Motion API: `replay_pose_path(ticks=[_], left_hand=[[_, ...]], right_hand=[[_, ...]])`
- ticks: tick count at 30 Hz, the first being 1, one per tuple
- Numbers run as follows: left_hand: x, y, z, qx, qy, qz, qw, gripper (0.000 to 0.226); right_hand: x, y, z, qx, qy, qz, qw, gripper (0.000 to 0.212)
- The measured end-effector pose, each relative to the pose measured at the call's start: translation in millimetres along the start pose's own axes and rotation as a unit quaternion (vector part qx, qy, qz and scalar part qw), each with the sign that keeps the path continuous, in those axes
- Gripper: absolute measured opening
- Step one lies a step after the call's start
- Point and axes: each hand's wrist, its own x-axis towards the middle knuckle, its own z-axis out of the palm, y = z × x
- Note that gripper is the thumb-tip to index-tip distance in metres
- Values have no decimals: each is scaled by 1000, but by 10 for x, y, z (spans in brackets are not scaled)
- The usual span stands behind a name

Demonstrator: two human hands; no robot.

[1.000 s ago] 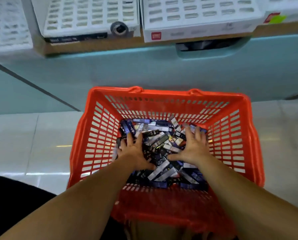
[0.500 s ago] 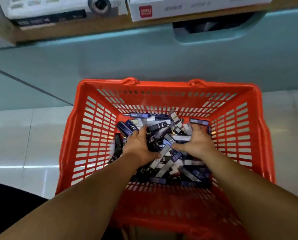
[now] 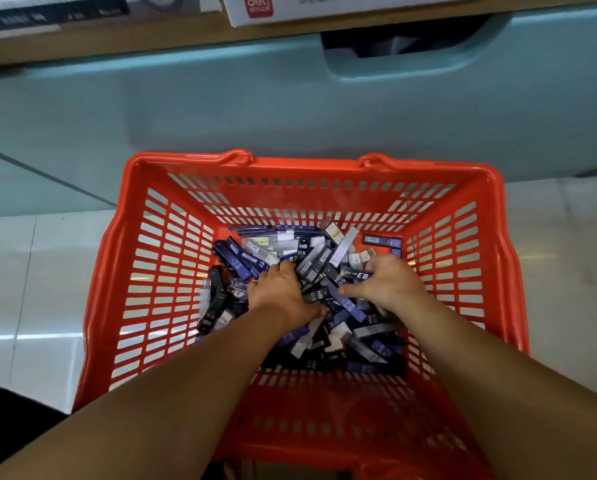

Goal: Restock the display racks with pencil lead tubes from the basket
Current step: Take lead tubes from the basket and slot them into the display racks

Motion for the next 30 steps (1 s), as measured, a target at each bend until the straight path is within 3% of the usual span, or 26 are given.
replay_pose_path(ticks=[4, 9, 18, 22, 26, 28, 30], left_hand=[[18, 2, 17, 42, -41, -14, 998, 122], [30, 11, 66, 24, -39, -11, 999, 108], [-26, 11, 67, 15, -46, 46, 998, 59], [-33, -126, -37, -14, -88, 53, 995, 67], [-176, -224, -173, 48, -58, 69, 995, 78], [-290, -234, -259, 61, -38, 86, 994, 73], [-394, -234, -358, 60, -18, 106, 992, 62]], right_hand=[[-37, -66, 77, 43, -28, -15, 999, 102], [-57, -98, 161, 118, -45, 7, 992, 110], [-174, -53, -3, 112, -92, 9, 989, 55], [-249, -71, -79, 156, -59, 30, 985, 21], [-361, -105, -173, 286, -56, 51, 955, 24], [-456, -153, -248, 311, -54, 46, 948, 19], [-550, -204, -323, 307, -54, 35, 949, 30]])
